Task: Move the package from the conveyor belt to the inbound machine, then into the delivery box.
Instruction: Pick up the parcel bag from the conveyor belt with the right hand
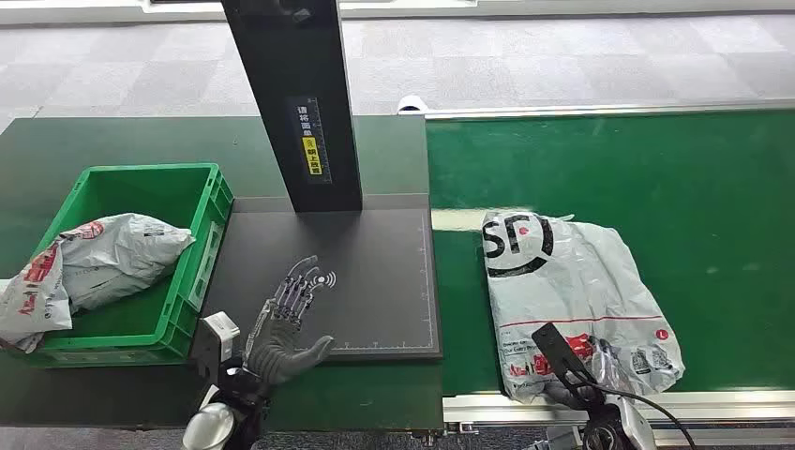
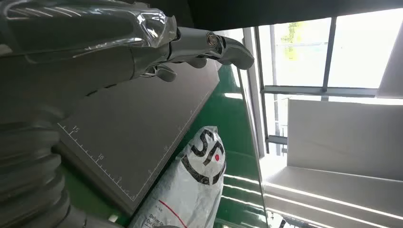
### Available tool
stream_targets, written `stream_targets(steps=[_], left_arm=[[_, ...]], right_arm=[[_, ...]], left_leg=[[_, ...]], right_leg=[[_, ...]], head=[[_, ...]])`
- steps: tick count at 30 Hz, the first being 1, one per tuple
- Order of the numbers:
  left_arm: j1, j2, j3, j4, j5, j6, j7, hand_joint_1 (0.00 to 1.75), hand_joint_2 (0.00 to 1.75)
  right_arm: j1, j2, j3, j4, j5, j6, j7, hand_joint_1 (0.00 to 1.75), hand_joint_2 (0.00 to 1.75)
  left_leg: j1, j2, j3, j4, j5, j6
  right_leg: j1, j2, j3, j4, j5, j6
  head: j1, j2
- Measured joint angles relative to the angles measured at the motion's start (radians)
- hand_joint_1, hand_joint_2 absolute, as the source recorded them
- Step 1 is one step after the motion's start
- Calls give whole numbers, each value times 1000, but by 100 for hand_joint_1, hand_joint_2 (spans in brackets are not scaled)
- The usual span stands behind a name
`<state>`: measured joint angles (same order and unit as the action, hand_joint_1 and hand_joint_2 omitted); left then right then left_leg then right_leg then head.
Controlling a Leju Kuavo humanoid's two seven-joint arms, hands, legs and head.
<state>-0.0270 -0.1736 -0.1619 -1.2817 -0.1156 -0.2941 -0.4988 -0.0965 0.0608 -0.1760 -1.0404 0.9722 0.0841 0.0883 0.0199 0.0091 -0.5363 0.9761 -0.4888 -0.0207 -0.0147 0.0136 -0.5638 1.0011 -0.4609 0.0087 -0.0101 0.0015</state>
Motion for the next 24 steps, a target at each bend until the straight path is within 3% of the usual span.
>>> stream_targets(steps=[10, 18, 24], left_arm=[[21, 0, 11, -33, 1, 11, 8, 0, 175], [47, 0, 21, -63, 2, 12, 8, 0, 175], [61, 0, 26, -81, 10, 12, -10, 0, 175]], right_arm=[[-53, -20, 54, 52, -71, -15, -58, 175, 175], [-32, -20, 76, 22, -159, -82, -112, 175, 175], [24, -7, 70, -86, -318, -152, -257, 175, 175]], left_leg=[[0, 2, 5, 0, 1, 1], [0, -3, 1, 0, 2, 1], [0, -4, -3, 0, 2, 1]], right_leg=[[0, 2, 4, 0, 3, 0], [0, 0, 0, 0, 2, 1], [0, -1, -3, 0, 2, 1]], head=[[0, 0], [0, 0], [0, 0]])
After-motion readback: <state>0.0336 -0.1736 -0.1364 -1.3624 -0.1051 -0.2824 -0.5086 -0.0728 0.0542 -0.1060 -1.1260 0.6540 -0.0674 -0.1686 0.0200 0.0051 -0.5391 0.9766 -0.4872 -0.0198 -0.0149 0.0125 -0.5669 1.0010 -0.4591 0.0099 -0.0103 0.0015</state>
